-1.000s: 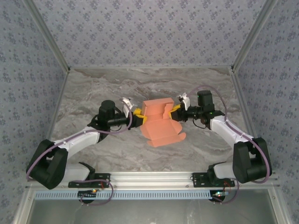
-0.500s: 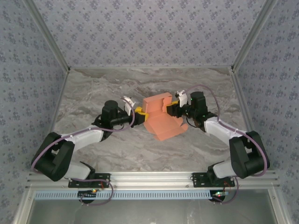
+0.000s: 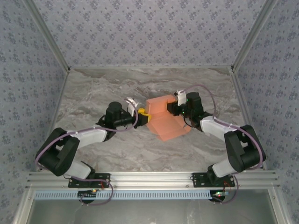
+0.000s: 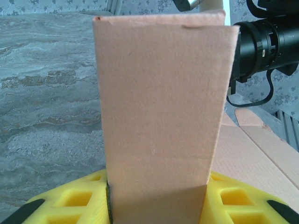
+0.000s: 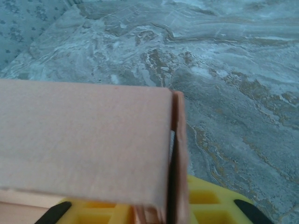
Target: Fold the paper box
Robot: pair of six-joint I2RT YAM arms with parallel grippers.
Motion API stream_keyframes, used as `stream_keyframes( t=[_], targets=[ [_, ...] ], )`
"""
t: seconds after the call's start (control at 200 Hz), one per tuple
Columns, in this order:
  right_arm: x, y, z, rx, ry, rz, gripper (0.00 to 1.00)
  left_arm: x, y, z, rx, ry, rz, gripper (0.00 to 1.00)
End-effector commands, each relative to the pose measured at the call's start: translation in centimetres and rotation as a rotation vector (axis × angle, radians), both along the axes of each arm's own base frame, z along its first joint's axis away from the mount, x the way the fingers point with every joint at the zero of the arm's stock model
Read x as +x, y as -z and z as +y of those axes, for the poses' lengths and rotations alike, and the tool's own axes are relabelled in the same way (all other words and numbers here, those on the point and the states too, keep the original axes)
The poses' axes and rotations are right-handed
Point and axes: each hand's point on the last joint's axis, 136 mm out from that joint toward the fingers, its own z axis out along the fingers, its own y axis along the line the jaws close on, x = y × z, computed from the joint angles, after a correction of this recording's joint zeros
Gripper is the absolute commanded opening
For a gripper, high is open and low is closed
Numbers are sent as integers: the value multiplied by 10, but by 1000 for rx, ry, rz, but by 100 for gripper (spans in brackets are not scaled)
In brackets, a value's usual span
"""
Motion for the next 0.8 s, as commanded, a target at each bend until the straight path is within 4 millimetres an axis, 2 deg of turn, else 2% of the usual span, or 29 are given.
stream_keyframes(
  t=[0.0,0.07,0.14,0.3,0.42,0.485,0.625,0.794],
  targets=[
    [17,-8,-5,-20,87,-53,17,-12,-14,-14,-49,60,-33,36],
    [22,-2,-16,-74,174,-53,16,-13,-17,-14,-49,44,-55,36],
    [28,2,-34,-112,306,-53,25,-15,-19,-15,-42,33,-80,36],
    [32,0,-50,-115,438,-73,25,-22,-15,-18,-33,42,-80,36],
    [35,0,-67,-131,561,-69,30,-26,-10,-21,-27,47,-69,36],
    [35,-1,-71,-134,591,-81,31,-27,-9,-21,-25,40,-63,36],
    [36,-3,-65,-142,553,-87,33,-25,-7,-20,-21,27,-57,35],
    [30,6,-93,-235,670,-43,31,-22,-10,-19,-23,8,-68,35]
  ],
)
